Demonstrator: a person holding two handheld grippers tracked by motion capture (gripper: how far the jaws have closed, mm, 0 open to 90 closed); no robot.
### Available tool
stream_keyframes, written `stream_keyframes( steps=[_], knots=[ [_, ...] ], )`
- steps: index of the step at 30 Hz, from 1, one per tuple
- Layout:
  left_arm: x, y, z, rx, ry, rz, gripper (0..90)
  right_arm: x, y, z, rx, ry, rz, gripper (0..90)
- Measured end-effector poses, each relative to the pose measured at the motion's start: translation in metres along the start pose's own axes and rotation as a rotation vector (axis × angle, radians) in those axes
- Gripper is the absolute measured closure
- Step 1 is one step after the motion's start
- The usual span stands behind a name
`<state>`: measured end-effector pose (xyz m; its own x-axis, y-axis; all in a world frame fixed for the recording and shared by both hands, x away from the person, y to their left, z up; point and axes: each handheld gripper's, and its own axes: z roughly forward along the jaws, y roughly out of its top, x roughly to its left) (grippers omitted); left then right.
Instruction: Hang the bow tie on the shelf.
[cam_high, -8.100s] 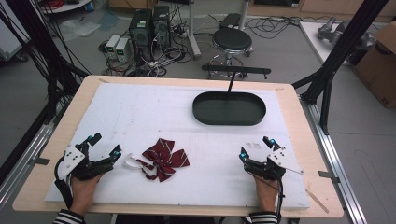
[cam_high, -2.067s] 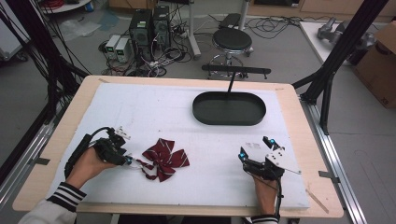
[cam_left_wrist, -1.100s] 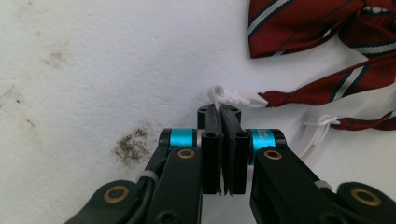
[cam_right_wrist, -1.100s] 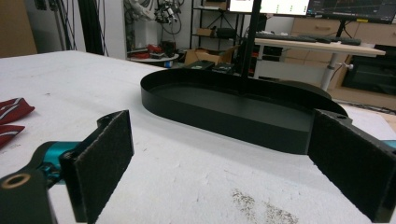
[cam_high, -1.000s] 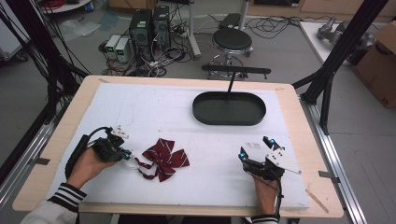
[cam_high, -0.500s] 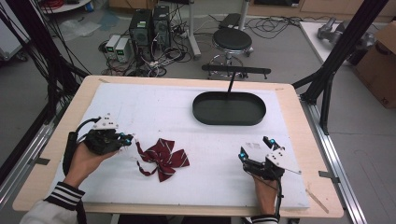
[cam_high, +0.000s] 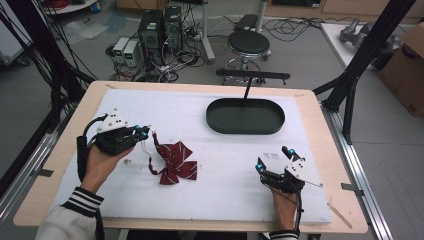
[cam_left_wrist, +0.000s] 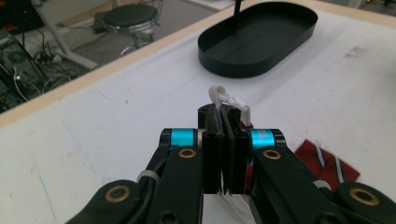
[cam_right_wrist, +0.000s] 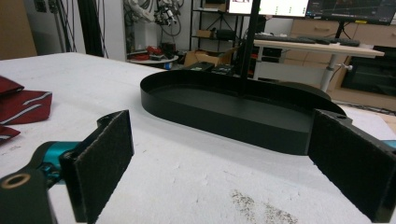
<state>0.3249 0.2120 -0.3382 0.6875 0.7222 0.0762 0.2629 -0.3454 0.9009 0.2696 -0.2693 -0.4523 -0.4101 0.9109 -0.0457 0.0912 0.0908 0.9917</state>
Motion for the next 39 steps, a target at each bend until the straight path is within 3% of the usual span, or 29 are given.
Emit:
stream_keyframes(
  steps=[5, 11, 15, 23, 29, 39],
  knots=[
    [-0.004, 0.015, 0.006, -0.04, 0.006, 0.013, 87.5, -0.002, 0.0, 0.0, -0.005, 0.002, 0.004, 6.7],
    [-0.012, 0.044, 0.018, -0.098, 0.008, 0.027, 87.5, -0.001, 0.0, -0.001, -0.011, 0.001, 0.001, 6.7],
    [-0.016, 0.054, 0.025, -0.102, 0.004, 0.052, 87.5, -0.002, 0.0, -0.001, -0.015, -0.001, 0.01, 6.7],
    [-0.023, 0.084, 0.046, -0.159, -0.03, 0.083, 87.5, -0.002, -0.001, -0.001, -0.016, 0.002, 0.012, 6.7],
    [-0.022, 0.1, 0.065, -0.215, -0.061, 0.074, 87.5, -0.003, -0.001, -0.001, -0.019, 0.001, 0.02, 6.7],
    [-0.023, 0.124, 0.098, -0.218, -0.112, 0.075, 87.6, -0.003, -0.001, -0.001, -0.019, 0.0, 0.021, 6.7]
  ],
)
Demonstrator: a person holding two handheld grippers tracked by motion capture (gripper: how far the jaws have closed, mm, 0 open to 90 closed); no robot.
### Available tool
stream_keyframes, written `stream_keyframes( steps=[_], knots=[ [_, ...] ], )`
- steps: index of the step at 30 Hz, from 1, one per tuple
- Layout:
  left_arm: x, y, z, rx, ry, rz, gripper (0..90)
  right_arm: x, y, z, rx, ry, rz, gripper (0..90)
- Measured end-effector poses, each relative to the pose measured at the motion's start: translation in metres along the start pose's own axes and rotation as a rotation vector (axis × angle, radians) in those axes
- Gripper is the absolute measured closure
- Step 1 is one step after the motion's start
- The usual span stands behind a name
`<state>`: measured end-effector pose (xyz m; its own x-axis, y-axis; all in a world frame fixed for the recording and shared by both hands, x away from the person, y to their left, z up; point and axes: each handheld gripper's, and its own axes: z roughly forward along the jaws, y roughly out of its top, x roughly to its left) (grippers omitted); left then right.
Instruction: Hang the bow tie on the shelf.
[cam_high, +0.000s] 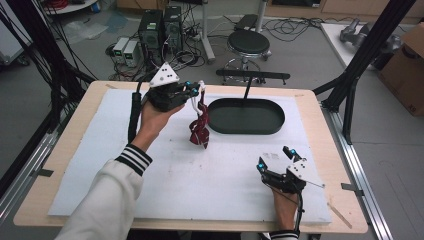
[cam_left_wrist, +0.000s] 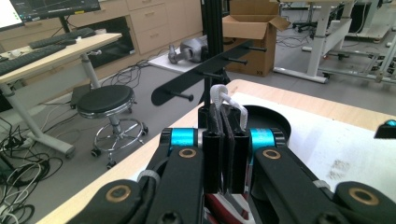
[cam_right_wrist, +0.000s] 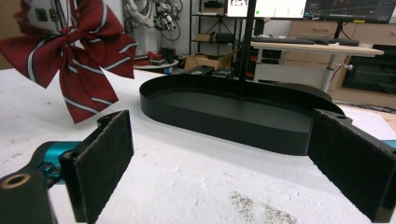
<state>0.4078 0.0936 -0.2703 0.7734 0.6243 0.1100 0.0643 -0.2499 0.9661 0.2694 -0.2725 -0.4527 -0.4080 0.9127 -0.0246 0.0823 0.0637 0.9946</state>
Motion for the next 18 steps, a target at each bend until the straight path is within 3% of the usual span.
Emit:
stream_keyframes(
  steps=[18],
  knots=[
    [0.005, 0.026, 0.071, -0.014, -0.057, 0.016, 87.6, 0.0, 0.0, 0.0, 0.0, -0.006, 0.0, 6.7]
  ],
)
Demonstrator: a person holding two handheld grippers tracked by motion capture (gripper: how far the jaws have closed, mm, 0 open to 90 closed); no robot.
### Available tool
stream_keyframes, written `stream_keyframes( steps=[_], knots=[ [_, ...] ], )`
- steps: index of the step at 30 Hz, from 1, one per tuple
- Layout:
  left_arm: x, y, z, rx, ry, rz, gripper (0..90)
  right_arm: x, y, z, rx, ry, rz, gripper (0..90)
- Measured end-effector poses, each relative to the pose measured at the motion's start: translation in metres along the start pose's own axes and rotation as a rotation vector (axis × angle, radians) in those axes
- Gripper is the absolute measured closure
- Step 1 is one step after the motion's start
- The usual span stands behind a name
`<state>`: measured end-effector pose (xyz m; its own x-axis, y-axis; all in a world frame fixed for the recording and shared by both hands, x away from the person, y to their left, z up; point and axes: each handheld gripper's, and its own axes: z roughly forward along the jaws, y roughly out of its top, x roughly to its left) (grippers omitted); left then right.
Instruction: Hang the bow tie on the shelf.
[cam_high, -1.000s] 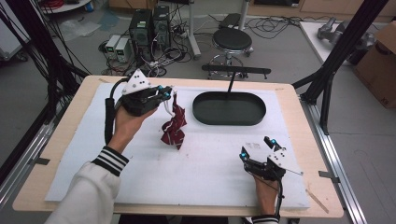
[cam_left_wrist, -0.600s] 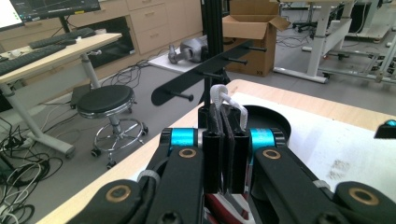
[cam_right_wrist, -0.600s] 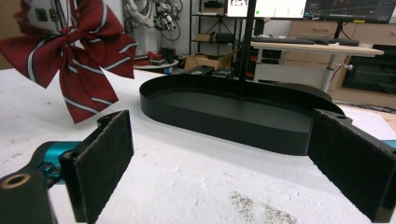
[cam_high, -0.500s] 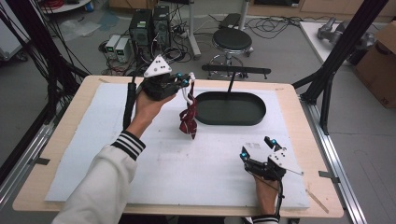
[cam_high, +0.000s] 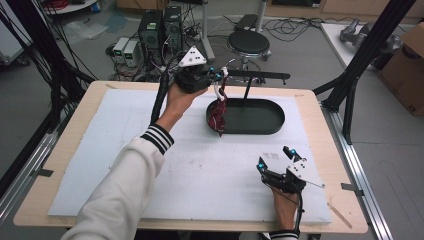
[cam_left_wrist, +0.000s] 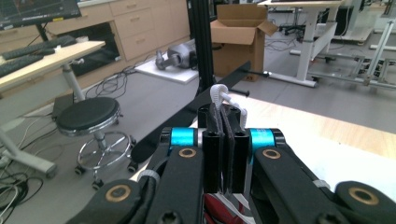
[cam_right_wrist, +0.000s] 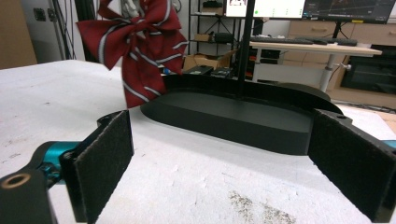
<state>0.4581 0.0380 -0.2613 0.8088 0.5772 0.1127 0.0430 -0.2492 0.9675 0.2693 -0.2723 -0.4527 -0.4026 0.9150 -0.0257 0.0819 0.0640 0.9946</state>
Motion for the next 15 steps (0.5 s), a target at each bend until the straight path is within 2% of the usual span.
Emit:
stream_keyframes(
  steps=[9, 12, 15],
  knots=[
    [0.006, 0.002, 0.023, 0.011, 0.012, -0.007, 87.5, 0.0, 0.0, 0.0, 0.001, -0.004, 0.01, 6.7],
    [0.008, 0.002, 0.028, 0.001, 0.017, -0.023, 87.6, 0.0, 0.0, 0.0, -0.002, -0.005, 0.008, 6.7],
    [0.01, -0.001, 0.037, 0.022, 0.033, -0.024, 87.6, 0.0, 0.0, 0.0, -0.003, -0.006, 0.006, 6.7]
  ],
)
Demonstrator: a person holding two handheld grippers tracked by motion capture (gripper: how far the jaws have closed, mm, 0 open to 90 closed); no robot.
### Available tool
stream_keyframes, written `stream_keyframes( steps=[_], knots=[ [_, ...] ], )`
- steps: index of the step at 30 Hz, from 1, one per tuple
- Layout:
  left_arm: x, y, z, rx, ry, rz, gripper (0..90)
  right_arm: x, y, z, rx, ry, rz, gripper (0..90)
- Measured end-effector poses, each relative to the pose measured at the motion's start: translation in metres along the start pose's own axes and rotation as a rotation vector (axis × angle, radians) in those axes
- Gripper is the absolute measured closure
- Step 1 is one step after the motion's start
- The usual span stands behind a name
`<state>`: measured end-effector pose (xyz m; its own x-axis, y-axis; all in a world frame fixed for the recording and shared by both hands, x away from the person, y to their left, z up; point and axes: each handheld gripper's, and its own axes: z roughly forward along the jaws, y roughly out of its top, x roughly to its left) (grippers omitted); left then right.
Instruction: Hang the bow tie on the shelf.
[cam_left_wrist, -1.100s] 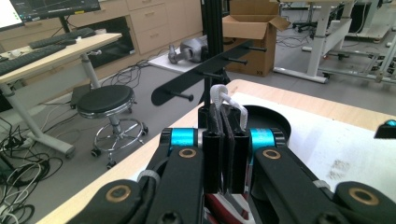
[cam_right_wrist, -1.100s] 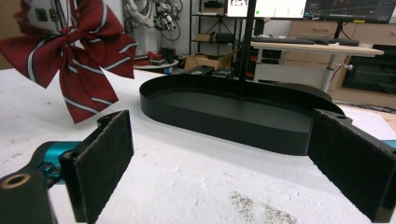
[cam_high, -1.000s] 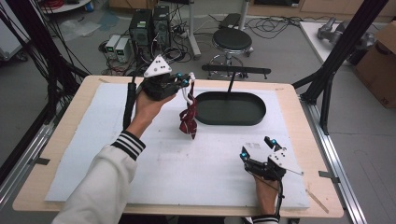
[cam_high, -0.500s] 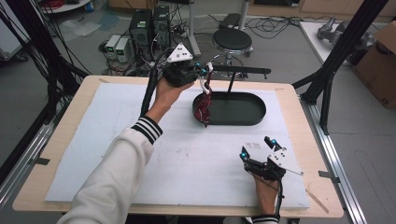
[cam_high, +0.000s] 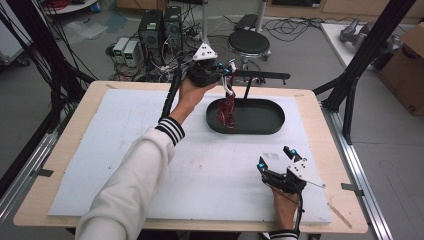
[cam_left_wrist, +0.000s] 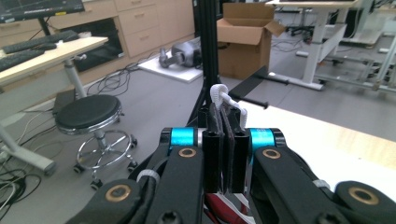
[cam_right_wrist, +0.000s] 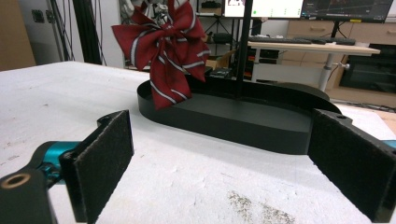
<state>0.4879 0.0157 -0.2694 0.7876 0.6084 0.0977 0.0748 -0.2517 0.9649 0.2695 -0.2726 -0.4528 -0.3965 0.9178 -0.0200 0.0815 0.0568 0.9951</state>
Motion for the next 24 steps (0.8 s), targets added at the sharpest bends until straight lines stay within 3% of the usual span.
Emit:
stream_keyframes(
  steps=[12, 16, 24],
  knots=[
    [0.013, -0.004, 0.011, 0.028, 0.066, 0.004, 87.6, 0.0, 0.0, 0.0, 0.0, 0.004, 0.006, 6.7],
    [0.018, -0.01, 0.015, 0.07, 0.106, 0.019, 87.5, 0.0, 0.0, 0.0, 0.002, 0.005, 0.005, 6.7],
    [0.023, -0.015, 0.016, 0.113, 0.121, 0.032, 87.5, 0.0, 0.0, 0.0, 0.003, 0.005, 0.006, 6.7]
  ],
)
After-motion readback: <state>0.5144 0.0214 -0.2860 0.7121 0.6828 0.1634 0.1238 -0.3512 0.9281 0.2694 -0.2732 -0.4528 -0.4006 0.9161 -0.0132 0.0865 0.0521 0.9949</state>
